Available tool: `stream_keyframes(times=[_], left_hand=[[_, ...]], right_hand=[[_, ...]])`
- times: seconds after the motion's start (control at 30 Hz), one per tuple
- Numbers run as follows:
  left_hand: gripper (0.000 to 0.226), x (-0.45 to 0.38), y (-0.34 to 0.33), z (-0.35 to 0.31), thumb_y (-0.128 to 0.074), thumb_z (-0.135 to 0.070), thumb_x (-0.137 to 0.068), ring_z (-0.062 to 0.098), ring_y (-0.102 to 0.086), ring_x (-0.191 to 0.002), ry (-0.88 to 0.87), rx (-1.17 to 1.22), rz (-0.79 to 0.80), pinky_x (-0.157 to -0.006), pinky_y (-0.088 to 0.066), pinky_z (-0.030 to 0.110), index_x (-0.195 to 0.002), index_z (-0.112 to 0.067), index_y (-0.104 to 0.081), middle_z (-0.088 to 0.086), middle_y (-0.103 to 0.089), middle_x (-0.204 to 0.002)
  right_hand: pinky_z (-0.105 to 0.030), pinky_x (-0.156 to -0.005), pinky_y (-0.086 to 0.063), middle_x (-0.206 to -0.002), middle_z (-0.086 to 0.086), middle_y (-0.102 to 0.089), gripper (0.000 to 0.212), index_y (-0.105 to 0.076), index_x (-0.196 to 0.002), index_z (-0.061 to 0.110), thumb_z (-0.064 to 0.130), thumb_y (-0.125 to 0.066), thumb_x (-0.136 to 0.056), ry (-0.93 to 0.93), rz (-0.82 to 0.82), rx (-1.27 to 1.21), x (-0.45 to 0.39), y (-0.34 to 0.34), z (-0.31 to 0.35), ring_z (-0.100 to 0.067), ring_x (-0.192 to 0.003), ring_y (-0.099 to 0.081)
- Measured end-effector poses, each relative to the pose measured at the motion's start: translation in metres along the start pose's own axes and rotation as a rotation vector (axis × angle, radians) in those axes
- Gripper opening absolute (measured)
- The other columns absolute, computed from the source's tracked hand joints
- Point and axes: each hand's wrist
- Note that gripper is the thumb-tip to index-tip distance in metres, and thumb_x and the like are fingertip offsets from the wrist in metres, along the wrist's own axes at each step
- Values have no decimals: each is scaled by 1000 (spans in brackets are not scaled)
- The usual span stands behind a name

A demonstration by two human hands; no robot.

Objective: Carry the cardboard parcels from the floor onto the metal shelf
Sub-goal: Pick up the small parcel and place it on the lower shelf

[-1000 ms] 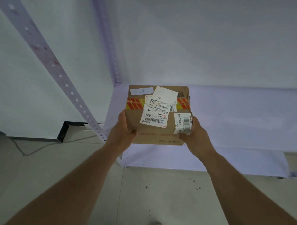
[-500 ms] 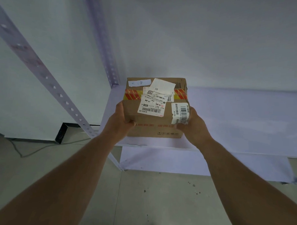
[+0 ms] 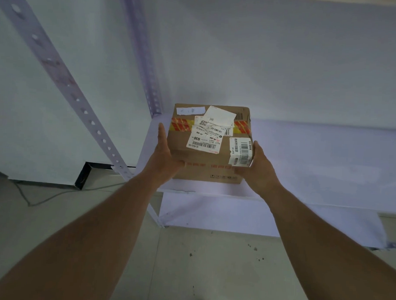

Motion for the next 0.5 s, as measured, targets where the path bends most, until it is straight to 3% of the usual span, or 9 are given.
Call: stream_keyframes(times=[0.1, 0.2, 0.37, 0.47, 0.5], left_hand=[[117, 16, 3, 1, -72, -8, -82, 28, -21, -150, -14, 9, -23, -116, -28, 43, -155, -23, 19, 6, -11, -166], [109, 43, 8, 8, -71, -18, -84, 24, -14, -153, -18, -16, -59, -118, -23, 43, -157, -18, 9, 5, -6, -167], [79, 100, 27, 19, -66, -28, -88, 20, -36, -145, 73, 185, -111, -114, -33, 35, -155, -15, -26, 5, -34, -160], [62, 145, 42, 29, -67, -25, -87, 18, -54, -130, 135, 332, -194, -89, -38, 14, -144, -11, -46, 3, -55, -144], [54, 160, 48, 35, -66, -22, -89, 19, -57, -126, 161, 367, -232, -85, -37, 12, -140, -10, -51, 2, -60, -137]], right_hand=[[-30, -73, -42, -130, -12, -52, 62, -36, -131, 6, 11, -70, -79, -28, -32, 28, 15, 3, 5, -28, -111, -54], [-33, -82, -39, -136, -14, -43, 71, -30, -136, 3, 17, -71, -78, -20, -79, 88, 37, 3, 12, -30, -124, -45], [-40, -89, -45, -135, -7, -44, 65, -38, -137, 14, 29, -64, -80, 58, -188, 249, 89, -12, 28, -26, -127, -43], [-38, -89, -46, -126, -5, -54, 46, -52, -124, 15, 33, -60, -83, 62, -149, 185, 125, -33, 45, -23, -114, -54], [-36, -88, -46, -121, -3, -59, 38, -57, -116, 15, 34, -60, -83, 50, -108, 130, 136, -42, 51, -21, -106, -57]])
Point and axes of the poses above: each hand's wrist, its own x-axis away from the middle knuckle, its own y-axis out of the back of the hand, z = x × y
